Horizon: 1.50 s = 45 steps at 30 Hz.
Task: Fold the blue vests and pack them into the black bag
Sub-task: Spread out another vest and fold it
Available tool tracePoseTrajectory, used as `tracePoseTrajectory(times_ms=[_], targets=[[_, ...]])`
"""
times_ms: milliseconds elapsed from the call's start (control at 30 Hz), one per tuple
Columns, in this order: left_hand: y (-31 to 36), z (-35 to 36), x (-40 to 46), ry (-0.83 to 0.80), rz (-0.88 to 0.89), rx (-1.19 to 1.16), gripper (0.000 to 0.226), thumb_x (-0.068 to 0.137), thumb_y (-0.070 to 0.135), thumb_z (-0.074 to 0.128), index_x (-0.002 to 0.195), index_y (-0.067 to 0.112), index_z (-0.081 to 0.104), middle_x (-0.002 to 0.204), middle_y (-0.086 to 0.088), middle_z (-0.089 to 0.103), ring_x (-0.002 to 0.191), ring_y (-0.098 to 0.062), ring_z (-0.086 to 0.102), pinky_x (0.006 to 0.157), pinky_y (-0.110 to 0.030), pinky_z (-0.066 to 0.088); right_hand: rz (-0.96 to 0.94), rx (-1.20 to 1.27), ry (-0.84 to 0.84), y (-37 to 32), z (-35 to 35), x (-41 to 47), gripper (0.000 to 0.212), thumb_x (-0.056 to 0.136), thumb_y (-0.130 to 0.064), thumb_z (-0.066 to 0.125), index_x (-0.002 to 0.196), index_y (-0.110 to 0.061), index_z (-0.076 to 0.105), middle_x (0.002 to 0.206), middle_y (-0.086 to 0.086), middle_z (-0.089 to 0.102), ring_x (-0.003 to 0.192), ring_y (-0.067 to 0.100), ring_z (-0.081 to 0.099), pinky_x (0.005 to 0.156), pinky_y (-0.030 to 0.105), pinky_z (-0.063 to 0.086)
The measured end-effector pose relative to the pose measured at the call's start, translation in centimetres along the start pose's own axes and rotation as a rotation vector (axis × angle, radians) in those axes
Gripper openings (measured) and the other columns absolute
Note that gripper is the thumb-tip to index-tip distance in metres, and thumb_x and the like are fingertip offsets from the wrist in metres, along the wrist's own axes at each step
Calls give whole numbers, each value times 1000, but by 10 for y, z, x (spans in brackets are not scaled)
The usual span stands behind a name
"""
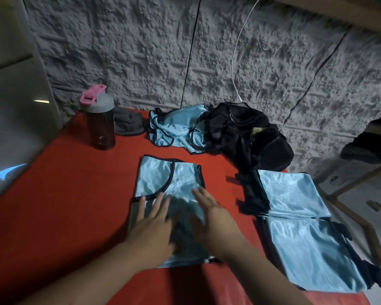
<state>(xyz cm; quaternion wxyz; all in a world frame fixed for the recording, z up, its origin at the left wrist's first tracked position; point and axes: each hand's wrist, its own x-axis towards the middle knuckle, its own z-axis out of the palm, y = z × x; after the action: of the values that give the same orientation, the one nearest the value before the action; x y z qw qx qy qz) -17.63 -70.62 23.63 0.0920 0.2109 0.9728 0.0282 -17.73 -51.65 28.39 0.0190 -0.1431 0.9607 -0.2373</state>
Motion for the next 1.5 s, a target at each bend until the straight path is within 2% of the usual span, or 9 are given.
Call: tracePoseTrajectory(times_ms=[100, 333, 433, 567, 667, 767, 933, 1233, 1500], targets=[[8, 16, 0, 18, -25, 17, 90, 87, 56, 39, 161, 31, -7, 163, -9, -27, 146, -28, -36, 116, -63, -18, -89, -150, -47, -2, 42, 7, 71, 95, -35, 12, 158, -8, 28, 168, 11, 18, 157, 26, 9, 125, 41, 22], [3, 34, -5, 176, 12, -107, 88, 82, 81, 36, 158, 46, 11, 169, -2, 7, 155, -22, -8, 120, -60, -1, 91, -330, -98, 27, 65, -4, 89, 89, -66, -12, 163, -17, -1, 168, -1, -14, 151, 13, -26, 120, 32, -17], [4, 32, -5, 190, 28, -126, 94, 79, 79, 37, 159, 43, 5, 169, -1, -3, 154, -21, -15, 120, -60, -6, 127, -346, -129, 20, 59, 0, 87, 94, -67, -13, 163, -16, -1, 170, 1, -11, 154, 14, -21, 121, 36, -17], [-4, 16, 3, 239, -16, -163, 92, 81, 65, 35, 161, 35, 1, 166, 6, -13, 153, -16, -20, 122, -50, -11, 75, -367, 88, 11, 51, 19, 70, 97, -44, 23, 156, -8, 36, 163, 13, 32, 154, 26, 23, 123, 40, 4], [-18, 15, 12, 248, -105, -129, 76, 86, 55, 31, 153, 21, 41, 164, -4, 28, 154, -23, 11, 118, -54, 0, 4, -308, 37, 8, 44, 48, 68, 102, -29, 39, 162, -8, 15, 169, 11, 10, 157, 25, 4, 127, 39, -1], [-24, 25, 17, 173, -137, -67, 66, 86, 55, 35, 139, 24, 59, 158, -10, 41, 150, -33, 28, 115, -61, 15, -53, -259, -67, 9, 54, 72, 70, 107, -36, 38, 163, -14, 1, 170, 8, -4, 157, 22, -10, 128, 42, 4], [-23, 35, 16, 216, -160, -28, 74, 90, 74, 33, 152, 34, 42, 163, -6, 31, 154, -30, 19, 117, -64, 24, 103, -340, -134, 20, 70, 85, 78, 96, -63, -9, 163, -23, -5, 170, 1, -9, 154, 14, -18, 127, 37, -7], [-22, 31, 14, 222, -128, -32, 92, 69, 73, 52, 145, 21, 53, 160, -13, 36, 152, -36, 22, 110, -71, 29, 121, -254, -62, 21, 58, 110, 66, 107, -37, 29, 163, -11, 5, 171, 5, 4, 157, 19, -2, 128, 35, 1], [-21, 30, 16, 212, -157, -42, 92, 72, 81, 50, 148, 28, 50, 160, -8, 37, 151, -34, 27, 112, -68, 29, 225, -276, -109, 26, 64, 131, 73, 102, -60, 14, 163, -24, -1, 171, 1, -6, 156, 15, -13, 127, 38, -5]])
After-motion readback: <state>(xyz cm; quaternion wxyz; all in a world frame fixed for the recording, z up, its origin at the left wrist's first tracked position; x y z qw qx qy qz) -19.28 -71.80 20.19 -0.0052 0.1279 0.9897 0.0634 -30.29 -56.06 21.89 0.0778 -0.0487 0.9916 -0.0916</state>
